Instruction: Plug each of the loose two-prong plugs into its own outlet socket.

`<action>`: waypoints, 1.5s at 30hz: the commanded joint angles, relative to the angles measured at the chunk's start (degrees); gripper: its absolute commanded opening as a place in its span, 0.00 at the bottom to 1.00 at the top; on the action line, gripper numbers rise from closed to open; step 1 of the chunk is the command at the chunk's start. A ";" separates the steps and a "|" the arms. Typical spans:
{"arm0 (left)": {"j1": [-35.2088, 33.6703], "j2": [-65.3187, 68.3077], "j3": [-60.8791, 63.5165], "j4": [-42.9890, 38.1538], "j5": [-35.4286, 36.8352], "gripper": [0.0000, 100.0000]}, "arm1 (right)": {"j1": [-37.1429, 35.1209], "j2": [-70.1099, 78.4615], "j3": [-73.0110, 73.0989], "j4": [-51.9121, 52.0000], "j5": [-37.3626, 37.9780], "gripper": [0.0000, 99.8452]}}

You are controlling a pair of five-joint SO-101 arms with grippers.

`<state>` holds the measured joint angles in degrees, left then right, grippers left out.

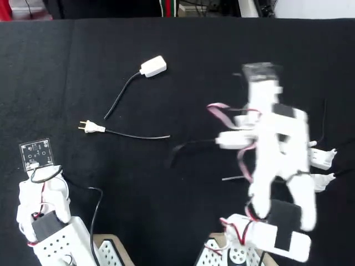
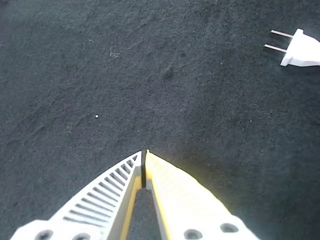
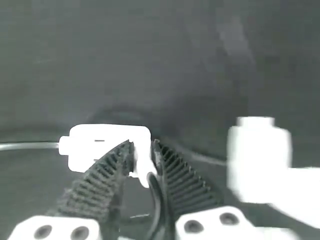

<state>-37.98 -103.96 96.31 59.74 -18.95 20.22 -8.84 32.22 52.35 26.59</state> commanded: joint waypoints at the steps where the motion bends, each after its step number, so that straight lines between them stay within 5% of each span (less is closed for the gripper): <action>1: -0.66 0.09 1.10 0.35 -0.53 0.03 | 12.04 -2.68 -0.22 -7.65 9.14 0.01; 6: -0.66 0.09 1.10 0.35 -0.53 0.03 | 19.25 -2.68 -0.13 -9.58 17.14 0.01; 12: -0.57 0.09 1.10 0.35 -0.53 0.03 | 19.60 -2.77 1.45 -9.49 20.13 0.02; 20: -0.40 0.00 1.10 1.41 -3.69 0.03 | 14.51 -8.04 4.35 -4.04 17.58 0.37; 28: -0.31 -0.09 1.10 2.90 -4.92 0.03 | 10.46 -15.87 4.53 0.00 10.81 0.11; 35: -0.31 -0.09 1.10 2.90 -4.92 0.03 | 14.59 -16.31 8.75 1.32 16.00 0.29; 45: -0.31 -0.09 1.10 3.16 -5.71 0.03 | 16.62 -18.59 16.22 1.76 26.20 0.30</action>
<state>-37.98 -103.96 96.31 62.37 -23.60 36.04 -24.13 46.46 53.67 49.19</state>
